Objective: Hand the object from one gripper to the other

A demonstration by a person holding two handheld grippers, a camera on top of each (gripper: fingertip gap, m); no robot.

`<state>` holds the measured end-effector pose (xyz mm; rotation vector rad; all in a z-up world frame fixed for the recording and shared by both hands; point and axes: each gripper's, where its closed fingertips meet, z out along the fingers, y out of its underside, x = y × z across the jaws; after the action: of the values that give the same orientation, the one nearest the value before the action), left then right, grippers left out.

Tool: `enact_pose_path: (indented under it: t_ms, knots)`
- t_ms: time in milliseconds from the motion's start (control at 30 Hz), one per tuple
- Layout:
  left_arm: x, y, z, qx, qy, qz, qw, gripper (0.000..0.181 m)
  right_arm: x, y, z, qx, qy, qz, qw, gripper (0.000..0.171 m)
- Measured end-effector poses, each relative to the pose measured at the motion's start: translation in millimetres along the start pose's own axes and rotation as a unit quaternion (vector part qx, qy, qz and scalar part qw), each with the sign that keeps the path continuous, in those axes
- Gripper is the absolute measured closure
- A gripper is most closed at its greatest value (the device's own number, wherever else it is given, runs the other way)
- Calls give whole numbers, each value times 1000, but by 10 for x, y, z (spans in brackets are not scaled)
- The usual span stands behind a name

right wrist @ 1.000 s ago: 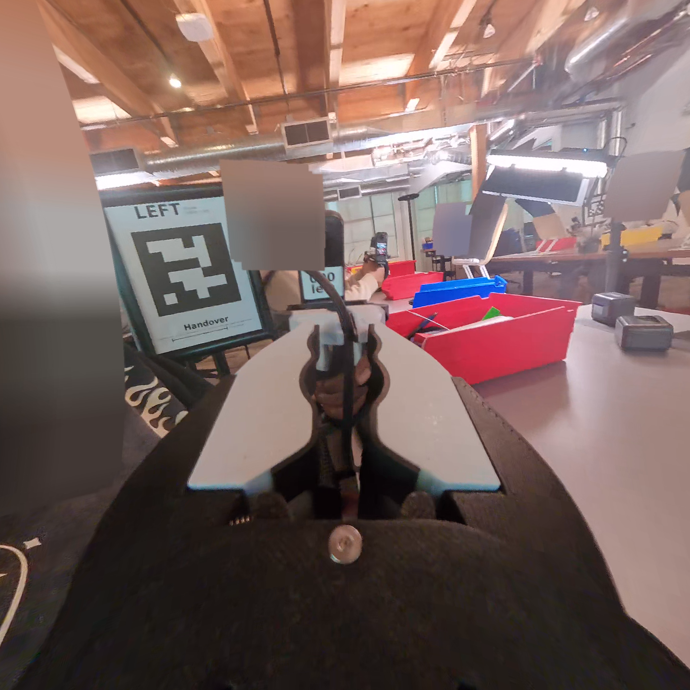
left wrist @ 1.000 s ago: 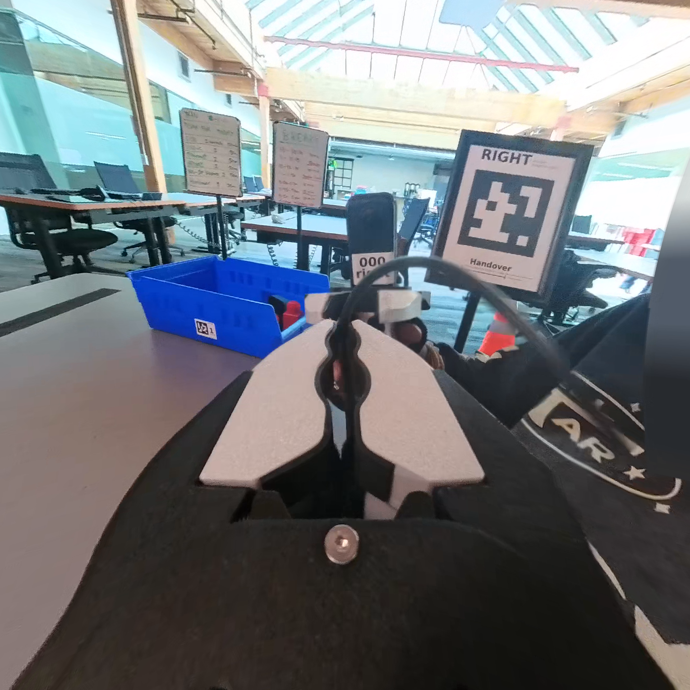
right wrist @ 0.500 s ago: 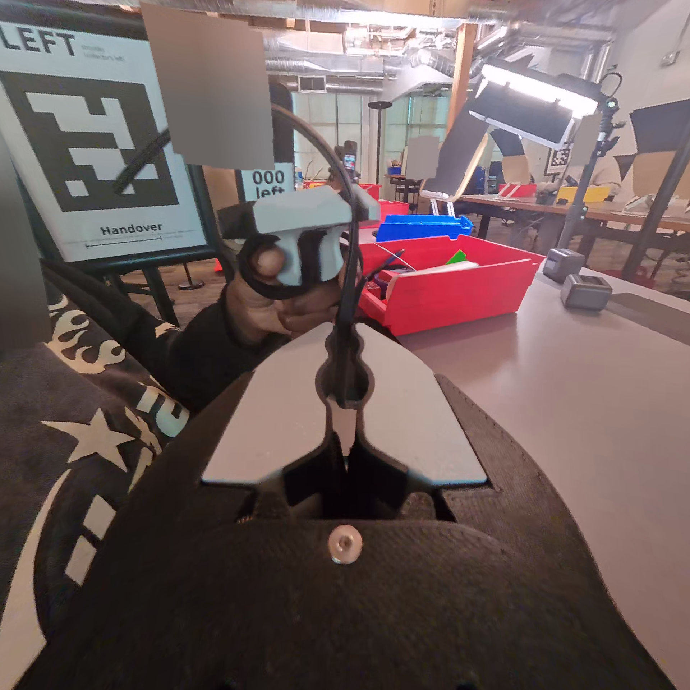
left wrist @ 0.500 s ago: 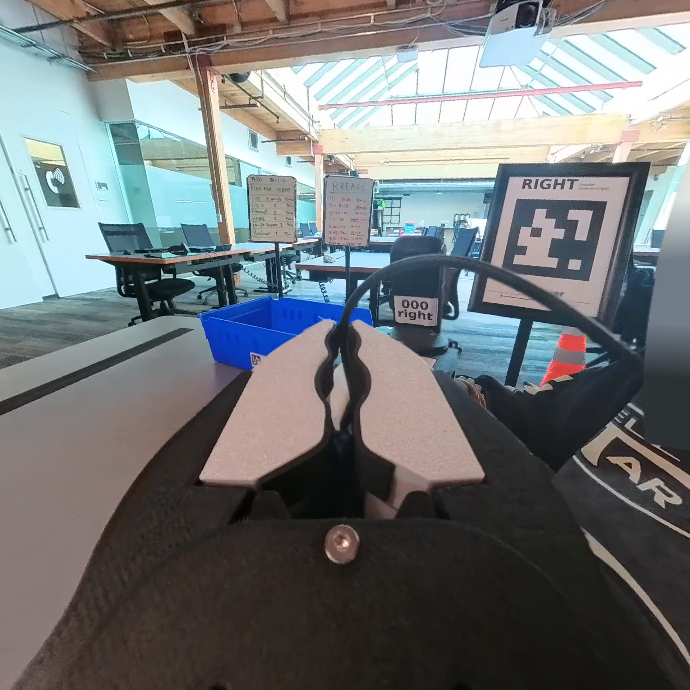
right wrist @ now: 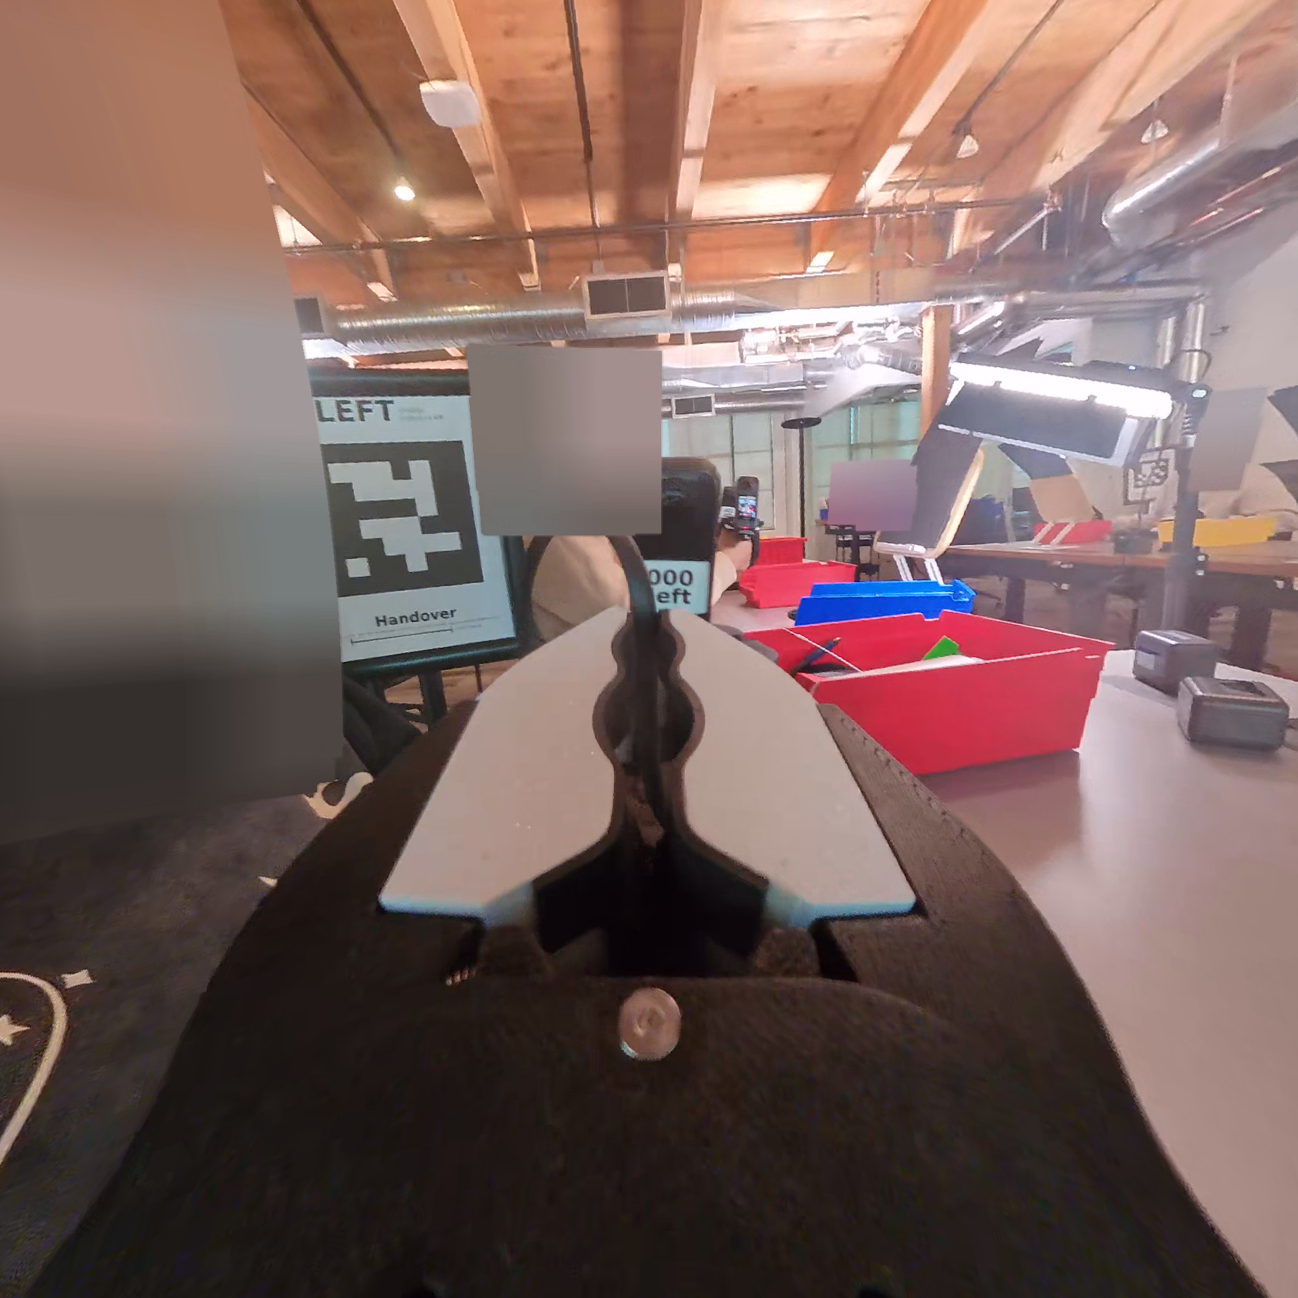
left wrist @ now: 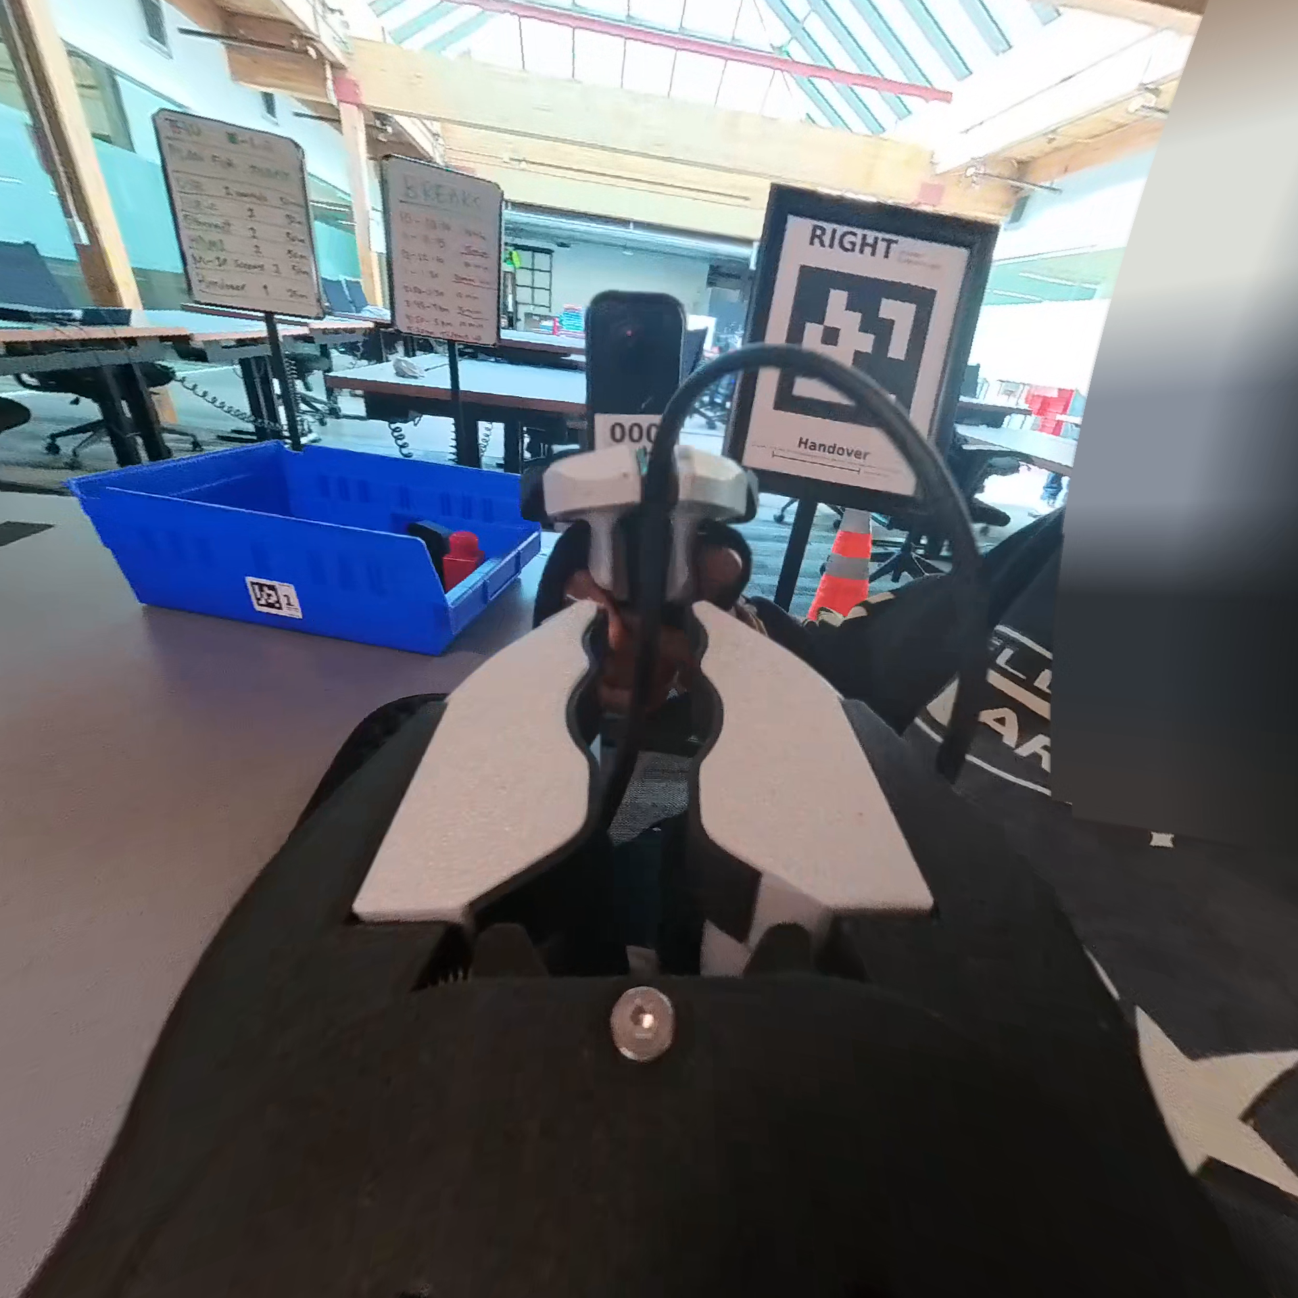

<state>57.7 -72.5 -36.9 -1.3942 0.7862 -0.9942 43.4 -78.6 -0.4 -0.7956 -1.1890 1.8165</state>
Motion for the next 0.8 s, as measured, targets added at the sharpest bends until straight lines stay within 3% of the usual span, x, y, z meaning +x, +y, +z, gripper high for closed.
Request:
enact_pose_path:
  t_ms: [233,533,800]
  knots:
    - [158,87,65,-9,66,-15,998,175,-137,-43,16,14,-35,12,999,163]
    - [-121,-305,-104,91,-78,36,992,176,53,-14,13,-1,56,-66,996,145]
    - [-29,-526,-182,145,-105,60,982,177,144,391,145,-99,121,-191,969,146]
